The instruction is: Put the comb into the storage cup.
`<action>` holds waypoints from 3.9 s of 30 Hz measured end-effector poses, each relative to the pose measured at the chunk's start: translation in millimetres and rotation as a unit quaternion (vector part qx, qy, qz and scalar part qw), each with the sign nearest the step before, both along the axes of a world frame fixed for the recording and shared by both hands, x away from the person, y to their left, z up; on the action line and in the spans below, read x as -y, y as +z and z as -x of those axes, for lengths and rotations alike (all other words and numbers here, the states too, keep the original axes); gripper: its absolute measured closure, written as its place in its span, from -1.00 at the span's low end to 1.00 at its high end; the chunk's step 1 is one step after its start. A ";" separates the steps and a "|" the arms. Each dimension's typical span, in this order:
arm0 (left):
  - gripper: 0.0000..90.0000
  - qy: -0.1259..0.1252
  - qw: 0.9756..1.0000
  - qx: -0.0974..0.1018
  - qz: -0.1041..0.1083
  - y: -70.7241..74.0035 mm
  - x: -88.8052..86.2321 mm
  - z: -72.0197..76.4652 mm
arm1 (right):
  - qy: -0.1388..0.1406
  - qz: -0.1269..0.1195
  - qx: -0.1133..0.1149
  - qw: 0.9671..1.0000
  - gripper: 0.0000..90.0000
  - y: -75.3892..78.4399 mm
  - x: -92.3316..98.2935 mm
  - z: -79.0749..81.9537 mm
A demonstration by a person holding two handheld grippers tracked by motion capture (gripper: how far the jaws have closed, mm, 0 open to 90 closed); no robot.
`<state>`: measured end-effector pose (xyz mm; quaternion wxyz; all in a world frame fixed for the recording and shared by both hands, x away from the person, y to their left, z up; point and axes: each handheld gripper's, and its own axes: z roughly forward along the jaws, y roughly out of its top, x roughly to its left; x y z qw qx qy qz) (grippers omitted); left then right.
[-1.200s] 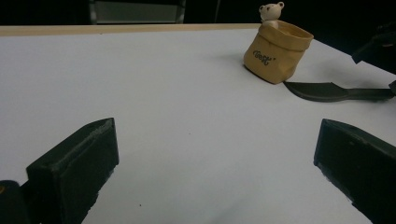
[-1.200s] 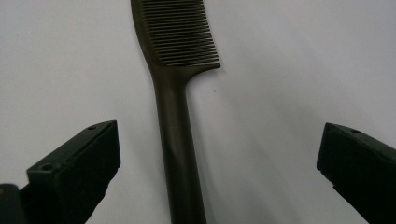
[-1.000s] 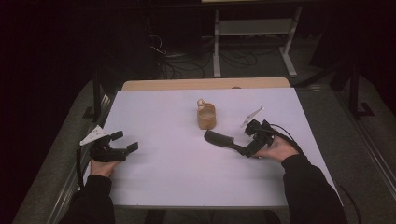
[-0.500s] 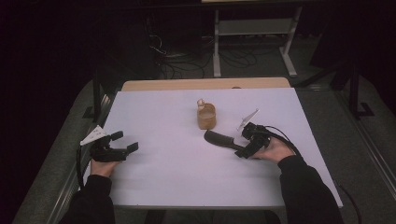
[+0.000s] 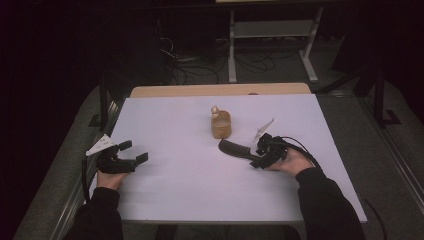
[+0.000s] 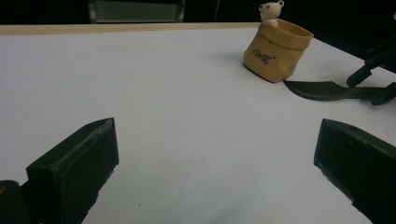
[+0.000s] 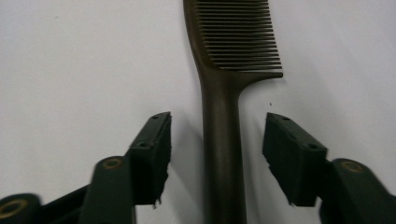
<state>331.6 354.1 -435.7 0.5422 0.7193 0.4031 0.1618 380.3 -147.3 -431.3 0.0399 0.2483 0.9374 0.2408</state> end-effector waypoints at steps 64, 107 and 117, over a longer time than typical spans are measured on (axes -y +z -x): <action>-1.00 -0.010 1.000 0.001 0.009 2.2 3.2 1.5 | -0.003 -0.059 0.090 0.994 0.59 60.4 1.6 26.7; -1.00 -0.057 0.998 0.018 -0.016 32.7 35.7 -1.5 | 0.001 -0.117 0.155 0.981 0.59 120.6 14.0 38.3; -1.00 -0.076 0.997 0.003 0.001 42.7 49.3 -11.9 | 0.005 -0.129 0.170 0.977 0.59 135.0 10.3 39.4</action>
